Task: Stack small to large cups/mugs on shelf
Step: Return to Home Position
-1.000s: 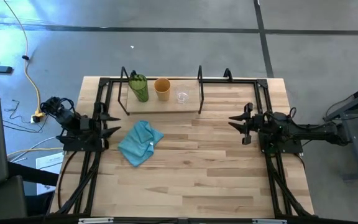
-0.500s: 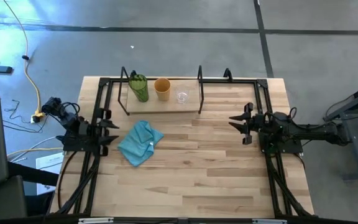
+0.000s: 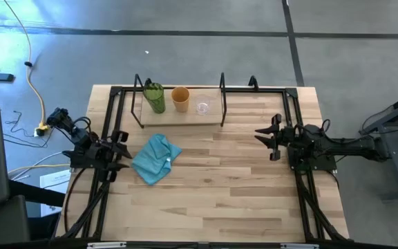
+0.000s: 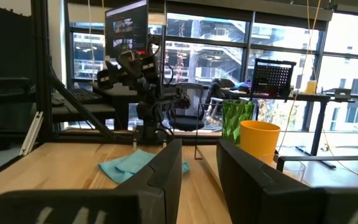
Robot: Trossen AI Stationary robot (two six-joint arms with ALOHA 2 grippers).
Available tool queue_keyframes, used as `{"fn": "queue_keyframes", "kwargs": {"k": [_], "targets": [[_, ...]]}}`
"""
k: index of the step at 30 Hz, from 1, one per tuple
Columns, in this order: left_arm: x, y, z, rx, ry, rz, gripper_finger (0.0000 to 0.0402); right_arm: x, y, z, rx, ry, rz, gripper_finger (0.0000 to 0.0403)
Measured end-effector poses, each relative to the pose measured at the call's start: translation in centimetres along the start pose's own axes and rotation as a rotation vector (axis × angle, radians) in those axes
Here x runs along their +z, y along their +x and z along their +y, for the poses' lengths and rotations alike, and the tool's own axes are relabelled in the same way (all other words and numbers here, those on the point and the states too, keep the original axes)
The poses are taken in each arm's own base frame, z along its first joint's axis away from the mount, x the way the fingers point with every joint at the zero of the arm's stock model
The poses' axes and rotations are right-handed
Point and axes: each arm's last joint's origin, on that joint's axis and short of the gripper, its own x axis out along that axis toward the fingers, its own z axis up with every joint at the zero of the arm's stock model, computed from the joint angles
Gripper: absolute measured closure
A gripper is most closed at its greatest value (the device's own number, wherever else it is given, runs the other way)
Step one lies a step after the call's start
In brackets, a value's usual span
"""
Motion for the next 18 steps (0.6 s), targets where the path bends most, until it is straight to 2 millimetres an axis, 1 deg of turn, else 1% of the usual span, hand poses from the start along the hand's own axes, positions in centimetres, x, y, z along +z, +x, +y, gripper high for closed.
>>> {"fn": "queue_keyframes", "kwargs": {"k": [1,6,11,14,18], "targets": [[-0.22,-0.04,-0.11,-0.002,0.010,-0.004,0.0273,0.03,0.00,0.00,0.000,0.002,-0.003,0.0311],[-0.12,-0.04,-0.07,-0.003,0.015,-0.014,0.0273,0.03,0.00,0.00,-0.001,0.003,-0.003,0.0311],[0.34,-0.06,-0.02,-0.030,0.065,-0.080,0.0273,0.06,0.00,-0.01,-0.001,0.001,-0.006,0.0311],[0.63,-0.09,0.11,-0.016,0.114,-0.112,0.0273,0.10,0.00,-0.01,-0.001,-0.002,-0.010,0.0311],[0.61,-0.05,0.49,0.021,0.152,-0.111,0.0273,0.09,0.00,-0.01,-0.001,-0.004,-0.010,0.0311]]}}
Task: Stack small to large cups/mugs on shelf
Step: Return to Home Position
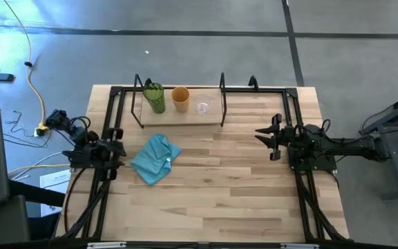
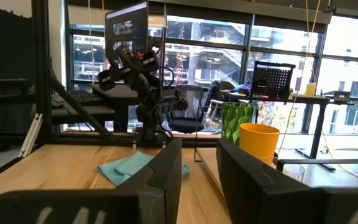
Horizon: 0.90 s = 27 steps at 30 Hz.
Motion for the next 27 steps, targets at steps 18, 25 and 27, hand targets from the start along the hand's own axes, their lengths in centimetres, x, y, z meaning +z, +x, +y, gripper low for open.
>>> {"fn": "queue_keyframes", "kwargs": {"k": [18,25,27], "targets": [[-2.1,-0.2,1.9,0.020,-0.107,0.123,0.0273,-0.5,0.0,0.0,0.005,0.001,0.055,0.0311],[-2.6,-0.3,2.0,0.069,-0.131,0.188,0.0273,-0.5,0.0,0.0,0.005,-0.021,0.055,0.0311],[-3.0,-0.4,1.9,0.078,-0.145,0.231,0.0273,-0.5,0.0,0.0,0.005,-0.021,0.056,0.0311]]}}
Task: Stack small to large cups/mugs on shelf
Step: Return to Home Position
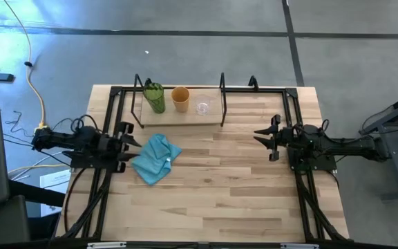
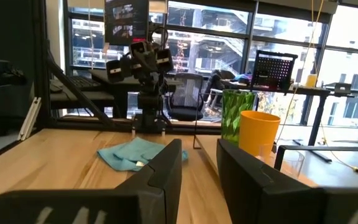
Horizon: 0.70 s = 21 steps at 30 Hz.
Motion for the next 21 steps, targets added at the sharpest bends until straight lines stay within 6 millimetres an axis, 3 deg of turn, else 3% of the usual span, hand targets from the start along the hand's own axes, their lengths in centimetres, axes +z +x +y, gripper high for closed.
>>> {"fn": "queue_keyframes", "kwargs": {"k": [21], "targets": [[-1.9,-0.2,-0.2,0.067,-0.031,0.216,0.0273,-0.3,0.0,0.0,0.003,0.002,0.027,0.0311]]}}
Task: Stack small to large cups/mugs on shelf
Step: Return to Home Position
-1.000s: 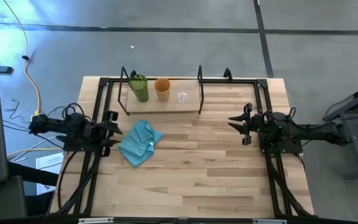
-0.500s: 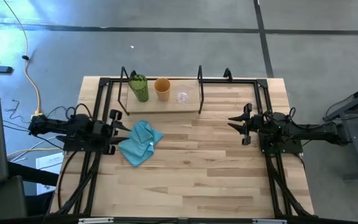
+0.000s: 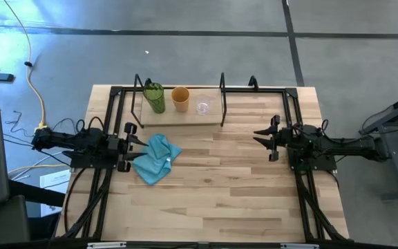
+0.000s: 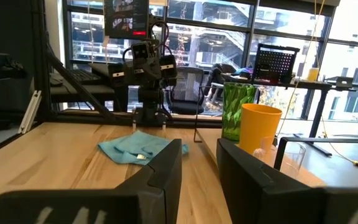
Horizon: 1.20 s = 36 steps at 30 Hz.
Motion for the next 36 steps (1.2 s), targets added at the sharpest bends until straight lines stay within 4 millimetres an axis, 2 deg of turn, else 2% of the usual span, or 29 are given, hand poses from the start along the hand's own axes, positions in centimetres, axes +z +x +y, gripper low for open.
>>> {"fn": "queue_keyframes", "kwargs": {"k": [5,21,36], "targets": [[0.4,0.0,0.2,0.055,0.054,-0.034,0.0273,0.0,0.0,0.0,0.000,0.003,-0.001,0.0311],[0.7,0.0,0.5,0.112,0.080,-0.051,0.0273,0.0,0.0,0.0,0.000,0.003,0.000,0.0311],[-1.1,-0.1,0.2,0.114,-0.005,0.135,0.0273,-0.3,0.0,0.0,0.003,0.026,0.031,0.0311]]}}
